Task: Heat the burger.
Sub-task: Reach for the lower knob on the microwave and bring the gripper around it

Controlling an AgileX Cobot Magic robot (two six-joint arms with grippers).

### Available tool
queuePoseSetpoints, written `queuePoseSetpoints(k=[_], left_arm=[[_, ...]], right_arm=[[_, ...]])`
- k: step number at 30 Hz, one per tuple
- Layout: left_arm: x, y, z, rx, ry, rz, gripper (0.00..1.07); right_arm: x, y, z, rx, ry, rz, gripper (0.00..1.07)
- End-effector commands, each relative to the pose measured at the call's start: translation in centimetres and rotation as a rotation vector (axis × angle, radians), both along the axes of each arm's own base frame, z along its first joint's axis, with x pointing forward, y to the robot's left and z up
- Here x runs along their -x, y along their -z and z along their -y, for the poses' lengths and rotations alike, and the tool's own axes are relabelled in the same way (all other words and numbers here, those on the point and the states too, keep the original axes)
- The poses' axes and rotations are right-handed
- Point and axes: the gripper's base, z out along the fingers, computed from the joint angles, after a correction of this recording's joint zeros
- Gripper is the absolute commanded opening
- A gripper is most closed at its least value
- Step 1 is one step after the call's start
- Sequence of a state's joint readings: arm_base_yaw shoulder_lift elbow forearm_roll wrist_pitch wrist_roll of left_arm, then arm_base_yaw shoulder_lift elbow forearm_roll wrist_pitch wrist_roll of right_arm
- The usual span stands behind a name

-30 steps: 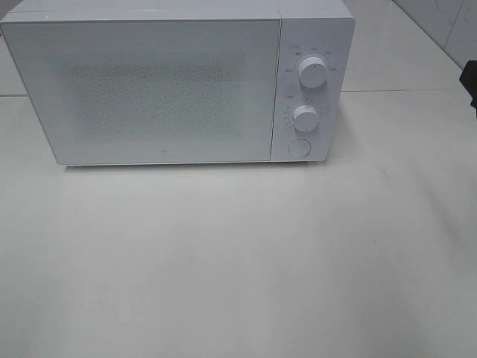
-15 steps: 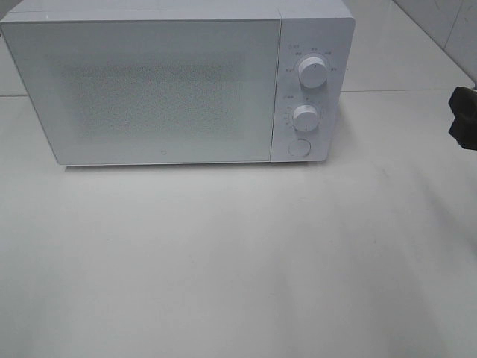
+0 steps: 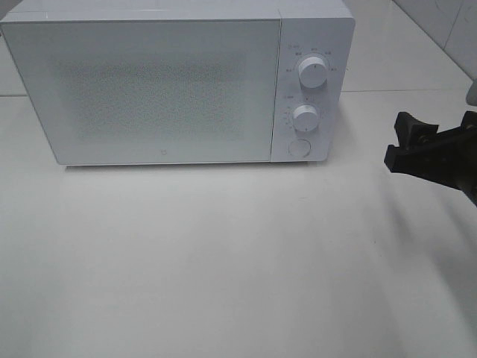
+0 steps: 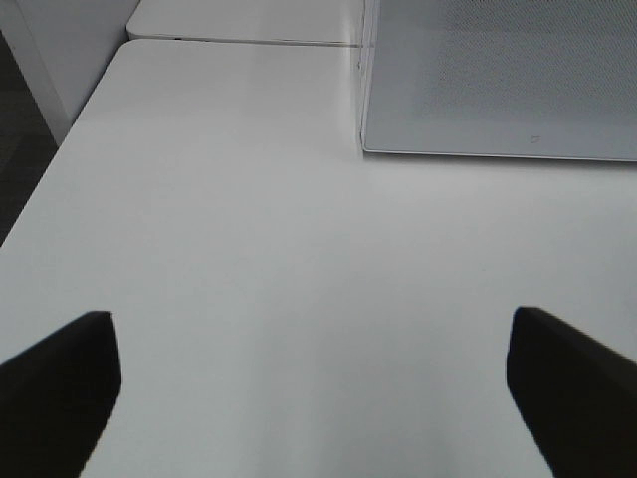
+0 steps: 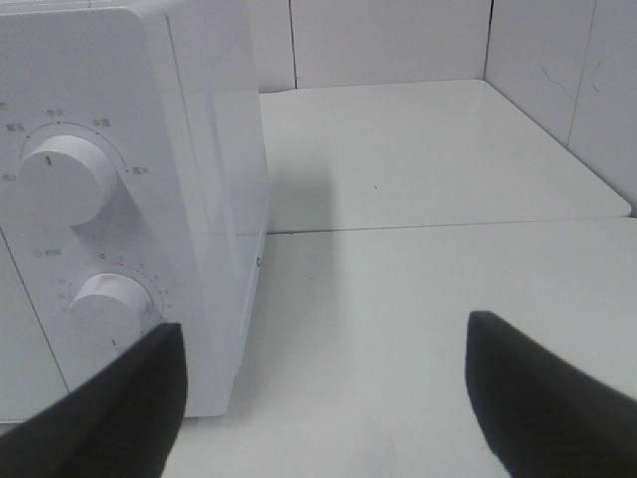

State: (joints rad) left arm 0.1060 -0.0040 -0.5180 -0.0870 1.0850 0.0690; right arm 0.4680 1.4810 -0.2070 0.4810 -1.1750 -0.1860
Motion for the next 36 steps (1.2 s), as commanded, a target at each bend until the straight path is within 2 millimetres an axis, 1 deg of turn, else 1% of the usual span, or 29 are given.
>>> queuePoseSetpoints(k=[1,3,8,9,15,17,18,19,23,29,36], left_arm=[[0.2,-0.1,0.0,0.003,-0.009,0.032,0.98],[0.2,-0.1,0.0,0.003,-0.009,0.032,0.98],[0.2,-0.1,0.0,0.003,-0.009,0.032,0.98],[0.2,-0.1,0.0,0.003,-0.009,0.032,0.98],[0.2,-0.1,0.0,0.003,-0.009,0.032,0.98],[0.2,-0.1,0.0,0.003,-0.009,0.032,0.98],[0.2,-0.1,0.0,0.003,-0.009,0.032,0.98],[0.2,-0.1,0.0,0.003,-0.009,0.032,0.98],[0.2,-0.1,0.0,0.002,-0.008,0.032,0.98],[0.2,-0.1,0.0,0.002,-0.008,0.032,0.98],[0.2,-0.1,0.0,0.002,-0.008,0.032,0.98]], right_arm=[[0.2,-0.2,-0.5,0.003,0.01,0.034,0.75],[0.6,0.0,-1.2,0.005,0.021,0.043,0.75],[1.0,0.4,-1.8,0.015,0.047,0.043,0.75],[1.2,0.6,-2.2,0.02,0.039,0.041,0.75],[1.2,0.3,-3.3,0.005,0.031,0.043,0.75],[1.0,-0.1,-4.0,0.021,0.02,0.058,0.75],[1.0,-0.1,-4.0,0.021,0.02,0.058,0.75],[0.9,-0.3,-4.5,0.019,0.006,0.067,0.75],[0.6,-0.3,-5.0,0.014,-0.002,0.069,0.75],[-0.2,0.6,-5.9,0.034,-0.005,0.042,0.75],[-1.7,1.8,-7.5,0.042,-0.011,0.004,0.75]])
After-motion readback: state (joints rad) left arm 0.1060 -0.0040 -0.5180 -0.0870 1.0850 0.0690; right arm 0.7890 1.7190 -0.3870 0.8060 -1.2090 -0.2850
